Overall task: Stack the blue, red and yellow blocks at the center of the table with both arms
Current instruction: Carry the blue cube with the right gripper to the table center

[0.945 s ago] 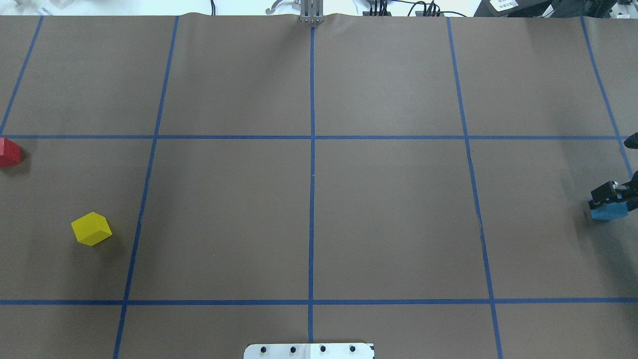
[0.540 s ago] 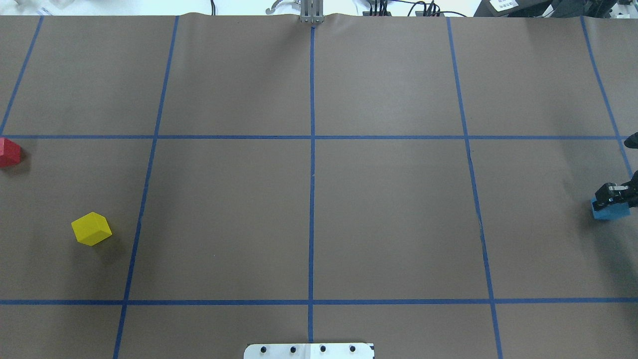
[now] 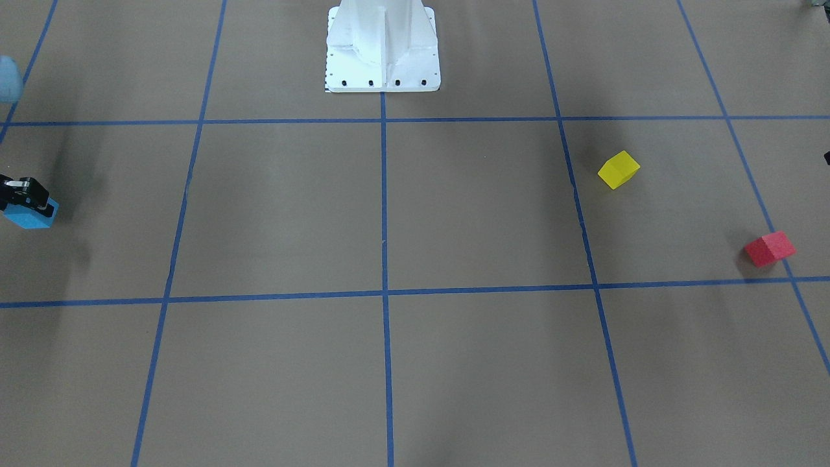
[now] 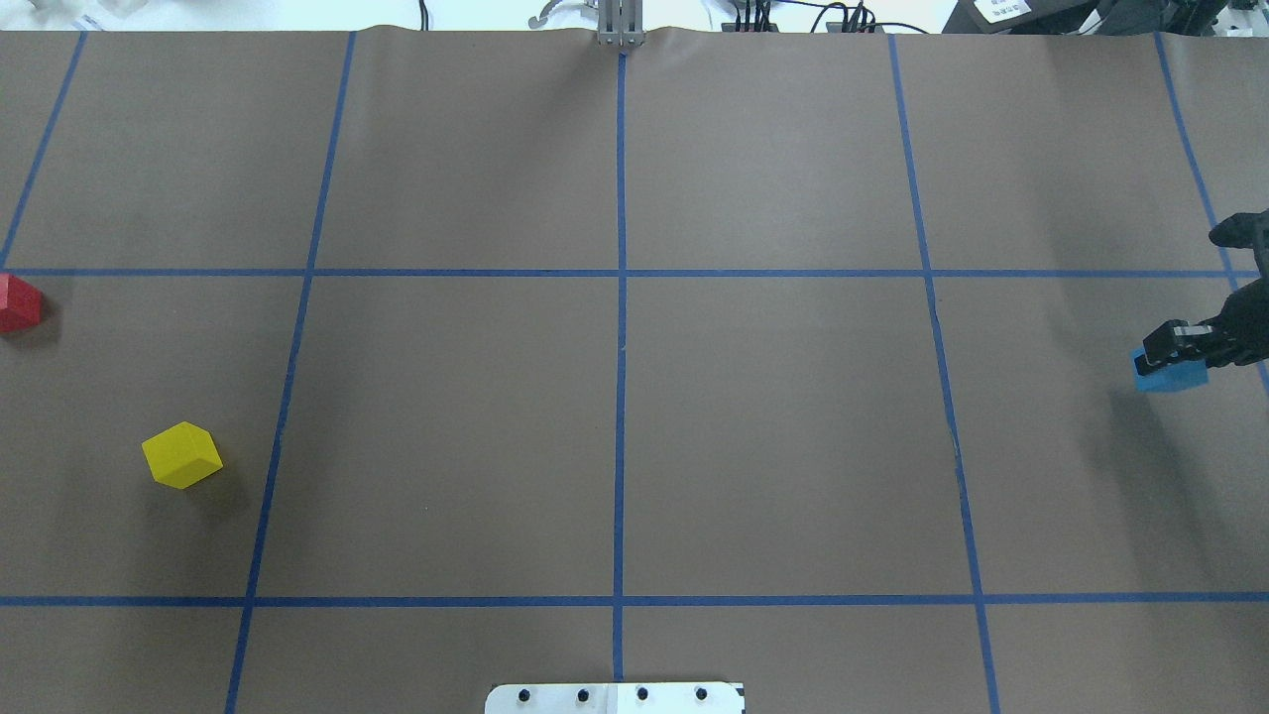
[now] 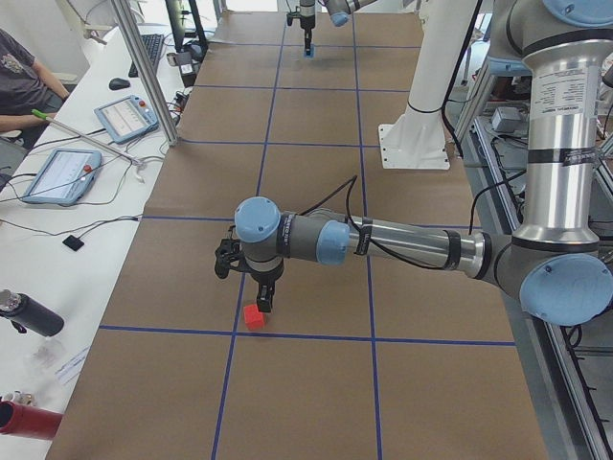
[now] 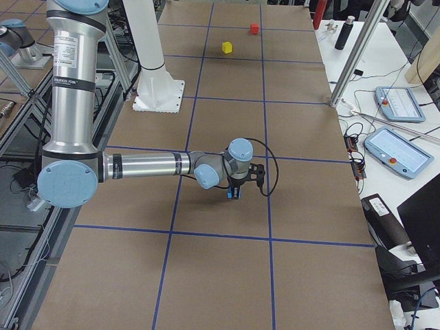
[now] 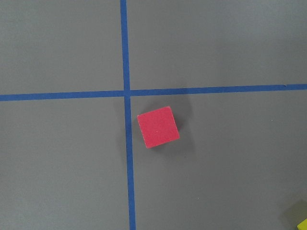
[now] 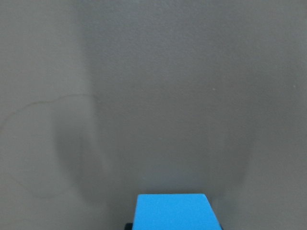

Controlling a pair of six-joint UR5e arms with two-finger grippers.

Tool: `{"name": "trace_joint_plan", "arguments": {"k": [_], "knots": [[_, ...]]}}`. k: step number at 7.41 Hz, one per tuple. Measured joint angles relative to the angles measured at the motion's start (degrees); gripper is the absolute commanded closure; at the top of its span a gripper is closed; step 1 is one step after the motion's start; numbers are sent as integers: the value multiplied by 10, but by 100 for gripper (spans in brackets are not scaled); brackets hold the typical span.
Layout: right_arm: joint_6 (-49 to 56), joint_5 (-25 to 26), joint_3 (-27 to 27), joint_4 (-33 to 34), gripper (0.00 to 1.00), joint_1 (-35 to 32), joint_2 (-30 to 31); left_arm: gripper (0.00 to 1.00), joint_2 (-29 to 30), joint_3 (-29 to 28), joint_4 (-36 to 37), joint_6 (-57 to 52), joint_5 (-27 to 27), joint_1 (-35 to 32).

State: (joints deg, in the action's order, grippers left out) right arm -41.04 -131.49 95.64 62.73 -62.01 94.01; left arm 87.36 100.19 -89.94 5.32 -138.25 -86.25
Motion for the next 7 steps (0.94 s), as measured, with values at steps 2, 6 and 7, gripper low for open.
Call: {"name": "trace_joint_plan", "arguments": {"k": [2, 6, 7], "knots": [[-74, 0, 10, 24, 100, 31, -79, 0, 0, -2, 0, -1, 0, 0], [-171, 53, -1, 246, 100, 155, -334, 0, 0, -10, -1, -1, 0, 2], [-209, 77, -33, 256, 100, 187, -394, 0, 0, -11, -1, -1, -1, 3]]}}
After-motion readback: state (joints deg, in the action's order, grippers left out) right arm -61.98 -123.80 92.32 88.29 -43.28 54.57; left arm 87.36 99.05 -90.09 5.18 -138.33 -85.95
